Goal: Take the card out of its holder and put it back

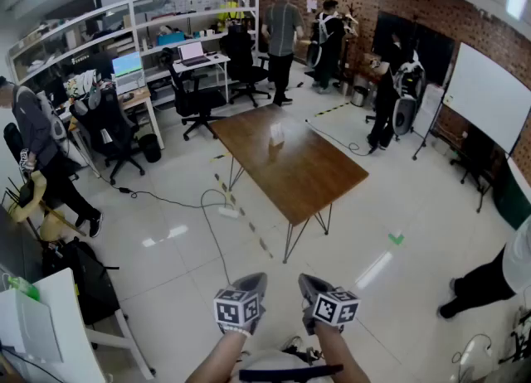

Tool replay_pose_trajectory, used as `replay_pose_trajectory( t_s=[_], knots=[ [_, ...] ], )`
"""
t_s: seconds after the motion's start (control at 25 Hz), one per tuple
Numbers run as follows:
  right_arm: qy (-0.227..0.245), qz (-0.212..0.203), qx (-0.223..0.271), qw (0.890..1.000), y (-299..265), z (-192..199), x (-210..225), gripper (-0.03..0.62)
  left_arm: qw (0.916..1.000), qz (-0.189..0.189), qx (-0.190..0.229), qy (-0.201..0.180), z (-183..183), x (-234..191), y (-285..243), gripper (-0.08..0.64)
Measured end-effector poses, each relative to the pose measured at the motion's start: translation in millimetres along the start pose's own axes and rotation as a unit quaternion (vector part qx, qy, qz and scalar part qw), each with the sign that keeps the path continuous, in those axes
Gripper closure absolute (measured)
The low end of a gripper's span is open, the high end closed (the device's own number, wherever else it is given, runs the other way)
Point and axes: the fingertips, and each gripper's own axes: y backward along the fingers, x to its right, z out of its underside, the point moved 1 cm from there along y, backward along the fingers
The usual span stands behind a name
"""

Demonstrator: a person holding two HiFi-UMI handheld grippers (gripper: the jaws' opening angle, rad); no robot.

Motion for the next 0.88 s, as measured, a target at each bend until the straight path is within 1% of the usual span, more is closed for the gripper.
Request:
replay_pose_trajectory(
  t_s=[0.28, 0.52, 0.72, 0.88],
  knots=[
    [-0.012, 0.000, -0.001, 1.000, -2.4, -0.8, 12.8, 0.584, 0.9999, -0.009, -0.007, 0.006, 2.1, -2.6, -7.7, 0.560],
    [-0.017, -0.009, -0.001, 1.000, -10.4, -4.9, 21.6, 0.584, 0.9999, -0.011, -0.010, -0.001, -3.5, -0.6, -18.1, 0.560],
    [-0.018, -0.013, 0.002, 1.000, -15.1, -16.7, 31.4, 0.584, 0.9998, -0.020, -0.007, -0.003, -10.4, -2.2, -31.3, 0.560],
    [-0.020, -0.014, 0.001, 1.000, -18.0, -26.5, 50.5, 0.584, 0.9996, -0.027, -0.005, -0.002, -17.4, 2.0, -48.9, 0.560]
  ],
)
